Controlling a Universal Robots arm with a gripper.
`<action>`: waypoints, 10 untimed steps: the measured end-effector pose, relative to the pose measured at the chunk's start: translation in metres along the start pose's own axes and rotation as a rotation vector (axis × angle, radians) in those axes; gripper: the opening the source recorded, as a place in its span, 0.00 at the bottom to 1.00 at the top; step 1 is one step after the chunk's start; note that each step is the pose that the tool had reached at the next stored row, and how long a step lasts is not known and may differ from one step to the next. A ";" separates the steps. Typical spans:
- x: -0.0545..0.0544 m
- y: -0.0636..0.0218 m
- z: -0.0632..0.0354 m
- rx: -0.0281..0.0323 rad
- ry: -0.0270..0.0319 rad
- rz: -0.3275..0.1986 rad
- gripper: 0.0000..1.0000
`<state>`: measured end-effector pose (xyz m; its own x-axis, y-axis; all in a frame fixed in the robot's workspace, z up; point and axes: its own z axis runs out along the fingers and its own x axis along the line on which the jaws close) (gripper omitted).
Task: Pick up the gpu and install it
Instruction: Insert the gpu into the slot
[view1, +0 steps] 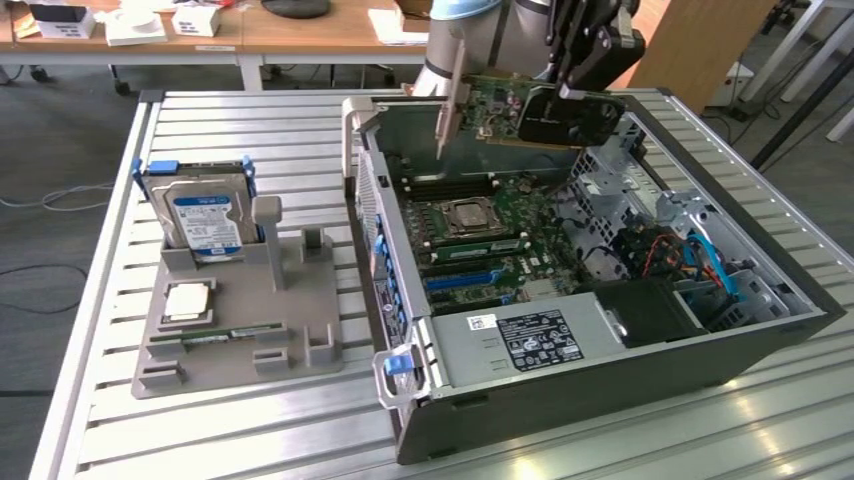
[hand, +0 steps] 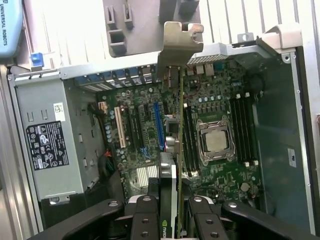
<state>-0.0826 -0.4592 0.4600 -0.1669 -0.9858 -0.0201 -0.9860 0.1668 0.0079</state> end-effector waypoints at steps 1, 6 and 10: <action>0.000 -0.0001 0.0002 0.0014 -0.0003 -0.011 0.27; 0.000 0.0000 0.0012 0.0017 -0.0002 -0.072 0.27; 0.000 0.0000 0.0014 0.0014 -0.0002 -0.085 0.27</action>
<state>-0.0826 -0.4592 0.4586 -0.0824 -0.9964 -0.0208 -0.9966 0.0824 0.0048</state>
